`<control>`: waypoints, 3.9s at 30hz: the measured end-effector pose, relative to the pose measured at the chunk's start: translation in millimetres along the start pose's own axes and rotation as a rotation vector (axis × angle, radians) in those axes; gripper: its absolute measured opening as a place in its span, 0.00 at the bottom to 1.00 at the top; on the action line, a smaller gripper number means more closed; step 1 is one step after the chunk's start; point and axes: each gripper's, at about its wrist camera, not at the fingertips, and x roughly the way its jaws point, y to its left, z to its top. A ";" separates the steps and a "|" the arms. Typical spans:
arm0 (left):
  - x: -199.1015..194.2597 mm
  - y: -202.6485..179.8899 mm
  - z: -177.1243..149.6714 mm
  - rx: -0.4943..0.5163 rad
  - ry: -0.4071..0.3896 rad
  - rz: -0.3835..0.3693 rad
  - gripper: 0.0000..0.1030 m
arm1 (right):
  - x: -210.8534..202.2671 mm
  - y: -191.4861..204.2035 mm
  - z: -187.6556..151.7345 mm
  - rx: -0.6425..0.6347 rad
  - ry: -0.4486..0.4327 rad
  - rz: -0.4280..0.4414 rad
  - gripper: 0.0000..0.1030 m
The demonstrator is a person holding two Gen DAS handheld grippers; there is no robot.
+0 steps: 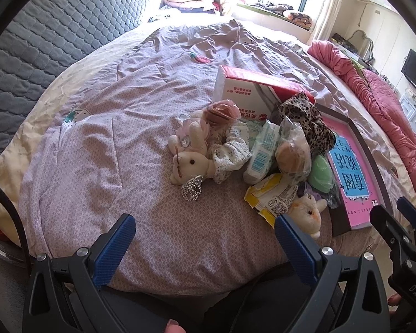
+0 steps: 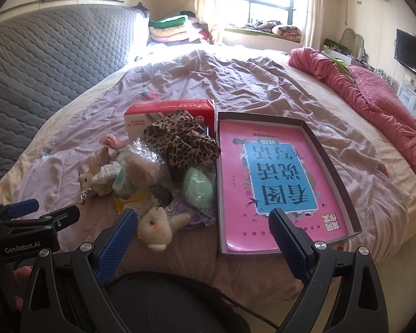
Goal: Organize soft objects
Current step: 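Grasp the cream plush bunny with the left tool while the right tool grasps the bagged plush, then carry the bunny and bagged plush with both tools over the pink book tray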
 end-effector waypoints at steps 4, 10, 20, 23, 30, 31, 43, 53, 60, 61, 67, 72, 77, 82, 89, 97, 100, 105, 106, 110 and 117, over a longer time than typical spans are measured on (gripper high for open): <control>4.5 13.4 3.3 -0.031 0.001 -0.001 0.98 | 1.4 -0.8 1.3 -0.001 -0.004 -0.003 0.93; 15.6 38.2 6.7 -0.094 0.008 0.005 0.98 | 7.8 2.7 4.6 -0.010 -0.003 0.004 0.93; 41.4 57.3 13.2 -0.141 0.034 -0.019 0.98 | 33.1 26.5 15.8 -0.093 -0.010 0.040 0.93; 49.8 57.3 18.8 -0.146 0.032 -0.030 0.98 | 46.0 32.7 18.3 -0.106 0.006 0.046 0.93; 68.2 60.5 39.8 -0.190 0.020 -0.109 0.95 | 62.5 46.0 21.7 -0.151 0.007 0.054 0.93; 70.7 62.6 43.8 -0.201 0.020 -0.125 0.94 | 63.0 46.7 22.4 -0.154 0.002 0.050 0.93; 119.4 68.3 69.0 -0.285 0.100 -0.260 0.84 | 87.4 41.9 34.5 -0.126 0.003 0.036 0.93; 131.2 67.8 74.2 -0.297 0.084 -0.270 0.71 | 107.8 63.5 37.1 -0.194 0.039 0.054 0.85; 135.5 63.2 73.3 -0.253 0.093 -0.269 0.47 | 117.6 70.9 36.2 -0.228 0.076 0.096 0.51; 134.8 63.6 72.9 -0.254 0.089 -0.271 0.45 | 115.4 69.1 36.6 -0.220 0.067 0.104 0.51; 123.3 71.3 66.4 -0.268 0.073 -0.311 0.43 | 102.6 57.6 36.9 -0.164 0.049 0.165 0.51; 103.7 70.3 56.8 -0.252 0.056 -0.302 0.42 | 87.6 51.6 34.0 -0.126 0.023 0.197 0.51; 86.5 65.1 48.8 -0.233 0.048 -0.297 0.42 | 78.0 48.4 31.9 -0.103 0.012 0.209 0.51; 68.5 55.7 43.3 -0.204 0.030 -0.283 0.42 | 67.1 43.3 29.1 -0.082 -0.006 0.225 0.51; 47.3 35.0 33.3 -0.126 0.002 -0.252 0.42 | 53.6 37.5 27.8 -0.063 -0.035 0.225 0.51; 23.8 6.2 27.8 -0.029 -0.045 -0.229 0.42 | 35.5 21.8 30.8 -0.023 -0.089 0.207 0.51; 19.1 0.1 26.2 -0.006 -0.054 -0.213 0.42 | 31.0 15.9 31.2 -0.011 -0.105 0.197 0.51; 12.3 -10.3 25.8 0.014 -0.051 -0.204 0.42 | 24.8 2.0 31.5 0.027 -0.123 0.188 0.51; 10.1 -13.7 26.6 0.021 -0.051 -0.205 0.42 | 23.6 -2.2 32.3 0.039 -0.127 0.187 0.51; 1.2 -28.0 30.7 0.029 -0.054 -0.221 0.42 | 20.6 -21.0 33.9 0.099 -0.134 0.184 0.51; -7.8 -66.1 37.9 0.083 -0.048 -0.245 0.42 | 11.9 -64.0 37.1 0.195 -0.163 0.129 0.51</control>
